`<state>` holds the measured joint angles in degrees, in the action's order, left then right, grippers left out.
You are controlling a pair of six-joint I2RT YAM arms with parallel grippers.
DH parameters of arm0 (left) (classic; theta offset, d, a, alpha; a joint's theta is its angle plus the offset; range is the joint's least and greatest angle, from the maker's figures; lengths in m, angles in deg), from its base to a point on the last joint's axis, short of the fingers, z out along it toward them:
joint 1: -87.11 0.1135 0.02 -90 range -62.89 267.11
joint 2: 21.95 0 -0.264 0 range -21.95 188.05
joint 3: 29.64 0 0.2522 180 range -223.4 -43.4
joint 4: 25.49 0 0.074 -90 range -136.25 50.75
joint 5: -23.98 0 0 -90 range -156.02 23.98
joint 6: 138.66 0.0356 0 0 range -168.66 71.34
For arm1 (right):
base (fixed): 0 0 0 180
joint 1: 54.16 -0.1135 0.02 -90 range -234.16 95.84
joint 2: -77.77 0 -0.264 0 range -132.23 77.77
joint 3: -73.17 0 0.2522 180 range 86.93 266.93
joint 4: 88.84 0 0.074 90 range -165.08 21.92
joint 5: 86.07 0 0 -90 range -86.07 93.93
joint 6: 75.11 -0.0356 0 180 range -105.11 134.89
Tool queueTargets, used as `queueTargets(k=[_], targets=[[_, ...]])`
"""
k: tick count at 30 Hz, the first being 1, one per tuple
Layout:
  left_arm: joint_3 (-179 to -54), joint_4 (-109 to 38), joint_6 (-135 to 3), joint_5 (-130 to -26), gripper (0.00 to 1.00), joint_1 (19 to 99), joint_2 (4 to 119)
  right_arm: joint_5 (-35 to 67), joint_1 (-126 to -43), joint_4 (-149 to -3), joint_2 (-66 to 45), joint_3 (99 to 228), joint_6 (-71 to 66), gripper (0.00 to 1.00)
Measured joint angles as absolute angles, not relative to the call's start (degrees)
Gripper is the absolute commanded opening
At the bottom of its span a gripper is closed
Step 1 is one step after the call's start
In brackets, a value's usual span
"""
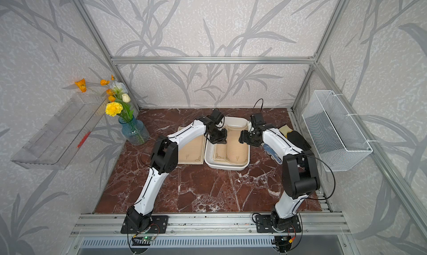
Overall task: Take out the stationery paper from the storage box
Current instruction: Pick up multiple sheets of stationery from the storage box.
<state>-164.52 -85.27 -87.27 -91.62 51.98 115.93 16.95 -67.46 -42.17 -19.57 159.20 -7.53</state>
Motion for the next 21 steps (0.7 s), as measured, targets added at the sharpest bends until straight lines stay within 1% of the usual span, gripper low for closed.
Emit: queueTargets(k=[5, 15, 21], targets=[[-162.1, -84.7, -87.3, -91.6, 0.0, 52.1, 116.2, 16.7, -67.8, -41.9, -19.6, 159.4, -7.5, 0.69], [-160.9, -84.6, -87.2, -91.4, 0.0, 52.8, 117.1, 14.7, -67.9, -41.7, -19.6, 160.3, -7.6, 0.69], [-160.7, -84.4, -87.2, -91.6, 0.0, 53.0, 117.3, 13.9, -68.2, -41.3, -22.2, 161.8, -7.6, 0.69]])
